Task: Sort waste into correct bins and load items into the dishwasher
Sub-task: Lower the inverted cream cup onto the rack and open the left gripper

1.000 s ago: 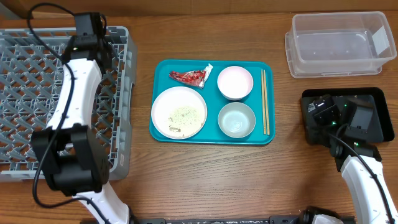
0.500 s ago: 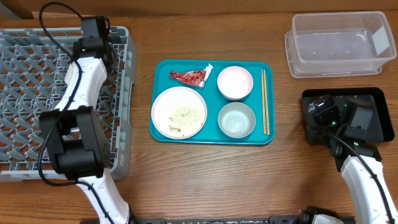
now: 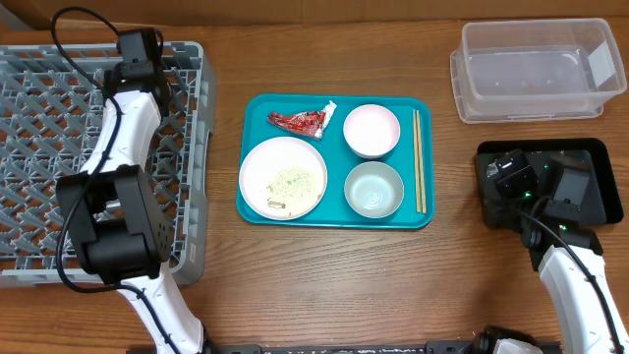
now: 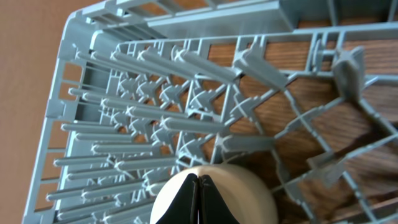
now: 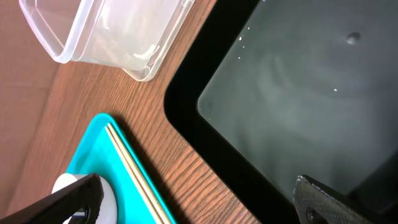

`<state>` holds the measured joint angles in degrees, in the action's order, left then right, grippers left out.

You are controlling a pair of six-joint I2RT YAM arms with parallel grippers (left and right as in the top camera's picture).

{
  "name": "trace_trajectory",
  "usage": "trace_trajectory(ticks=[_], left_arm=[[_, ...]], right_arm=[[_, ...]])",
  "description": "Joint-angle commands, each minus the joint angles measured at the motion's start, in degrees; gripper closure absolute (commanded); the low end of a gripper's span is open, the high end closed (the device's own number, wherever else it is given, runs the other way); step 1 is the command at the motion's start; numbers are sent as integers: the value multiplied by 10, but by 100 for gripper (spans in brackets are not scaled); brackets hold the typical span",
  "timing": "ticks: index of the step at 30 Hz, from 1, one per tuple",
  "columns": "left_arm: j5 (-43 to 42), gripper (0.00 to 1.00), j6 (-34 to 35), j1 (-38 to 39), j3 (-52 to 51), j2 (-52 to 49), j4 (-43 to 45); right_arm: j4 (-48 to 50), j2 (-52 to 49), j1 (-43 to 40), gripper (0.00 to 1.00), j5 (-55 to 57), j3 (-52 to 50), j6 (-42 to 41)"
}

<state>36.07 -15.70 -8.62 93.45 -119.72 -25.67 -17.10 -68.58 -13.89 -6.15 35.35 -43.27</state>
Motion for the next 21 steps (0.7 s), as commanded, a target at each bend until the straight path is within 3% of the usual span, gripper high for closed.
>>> trace_trajectory(ticks=[1,8,21], left_arm=[[-8,96,-10,-12,0,-9,-33],[51,96,45,-11,0,-7,-66],[49,96,145,-12,1,23,-170]], right_arm=[[3,6,-1,0,-1,14,0],[3,6,-1,0,-1,14,0],[3,6,-1,0,-1,14,0]])
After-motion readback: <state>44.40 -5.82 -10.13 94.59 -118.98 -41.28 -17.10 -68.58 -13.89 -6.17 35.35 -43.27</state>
